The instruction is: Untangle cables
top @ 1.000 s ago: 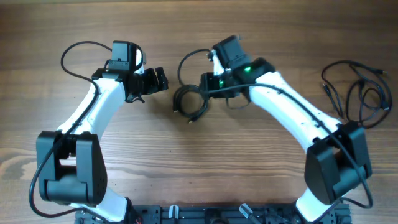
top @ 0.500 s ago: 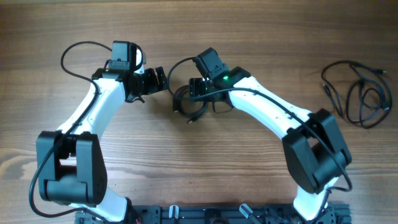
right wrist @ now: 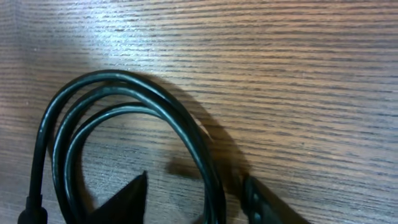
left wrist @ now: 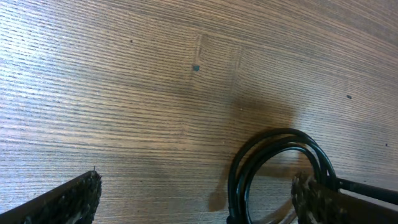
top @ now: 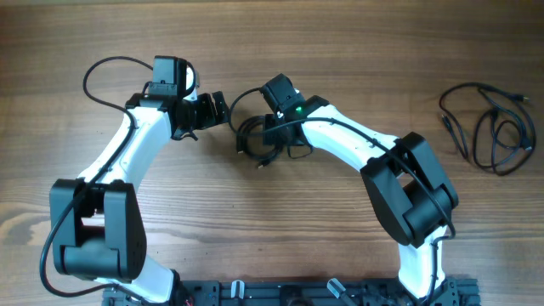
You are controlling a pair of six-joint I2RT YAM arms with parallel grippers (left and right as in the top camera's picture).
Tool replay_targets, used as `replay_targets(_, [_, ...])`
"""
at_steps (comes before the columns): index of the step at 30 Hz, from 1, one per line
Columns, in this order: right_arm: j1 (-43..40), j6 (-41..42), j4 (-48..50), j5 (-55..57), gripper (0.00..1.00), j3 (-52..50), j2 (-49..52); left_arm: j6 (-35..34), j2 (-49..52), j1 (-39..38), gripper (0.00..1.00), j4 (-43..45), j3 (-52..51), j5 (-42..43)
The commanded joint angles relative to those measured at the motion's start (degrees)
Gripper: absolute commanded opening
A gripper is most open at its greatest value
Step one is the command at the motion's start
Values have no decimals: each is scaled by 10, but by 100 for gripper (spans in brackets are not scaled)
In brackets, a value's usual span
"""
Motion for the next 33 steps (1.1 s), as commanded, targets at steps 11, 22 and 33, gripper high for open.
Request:
replay_targets(11, [-2, -7, -31, 8, 4, -7, 15, -5, -4, 2, 100, 2, -5, -7])
replay_targets(22, [-101, -21, -183, 120, 4, 19, -191, -5, -4, 2, 100, 2, -5, -7])
replay_targets(33, [-349, -14, -243, 164, 8, -2, -212, -5, -4, 1, 100, 1, -5, -7])
